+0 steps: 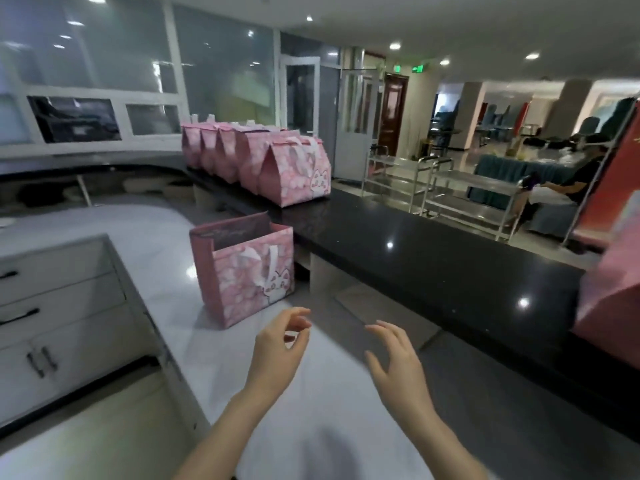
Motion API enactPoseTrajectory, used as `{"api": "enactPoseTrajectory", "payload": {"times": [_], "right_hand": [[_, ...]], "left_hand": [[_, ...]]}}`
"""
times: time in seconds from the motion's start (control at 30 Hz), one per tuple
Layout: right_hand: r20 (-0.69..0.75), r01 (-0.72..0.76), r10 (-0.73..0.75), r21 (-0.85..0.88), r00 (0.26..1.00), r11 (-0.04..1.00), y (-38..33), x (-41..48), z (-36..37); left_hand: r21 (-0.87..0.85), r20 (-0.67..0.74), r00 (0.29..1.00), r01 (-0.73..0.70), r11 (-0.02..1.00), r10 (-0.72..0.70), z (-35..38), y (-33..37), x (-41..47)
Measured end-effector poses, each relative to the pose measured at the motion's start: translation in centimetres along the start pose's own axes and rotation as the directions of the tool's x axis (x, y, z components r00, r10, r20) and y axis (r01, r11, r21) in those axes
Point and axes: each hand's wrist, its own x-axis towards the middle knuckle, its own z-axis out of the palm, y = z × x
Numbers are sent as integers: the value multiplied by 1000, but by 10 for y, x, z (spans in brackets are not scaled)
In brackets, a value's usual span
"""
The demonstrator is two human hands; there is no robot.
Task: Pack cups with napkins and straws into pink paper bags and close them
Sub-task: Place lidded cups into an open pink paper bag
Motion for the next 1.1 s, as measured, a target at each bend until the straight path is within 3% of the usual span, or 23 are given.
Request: {"api": "enactPoseTrajectory", "payload": {"times": [0.23, 0.5, 0.6, 0.7, 0.9, 1.1], "right_hand": [[38, 40, -39, -9, 999, 999, -78, 90, 106], [98, 49, -45, -35, 994, 998, -141, 192, 193], [104, 59, -49, -90, 993, 994, -146, 219, 208], [129, 80, -62, -144, 990, 986, -144, 239, 216], [162, 130, -81, -322, 983, 938, -141, 260, 219], [181, 212, -129, -574, 975, 791, -115, 260, 200]], "left_hand": [[53, -42, 996, -74, 996, 76, -107, -71, 94], [351, -50, 989, -110, 930, 136, -162, -135, 201], [433, 25, 989, -143, 890, 146, -155, -151, 232], [522, 163, 984, -142, 841, 65, -145, -165, 253], [346, 184, 976, -179, 921, 121, -154, -184, 247], [163, 335, 916, -287, 944, 221, -172, -180, 225]]}}
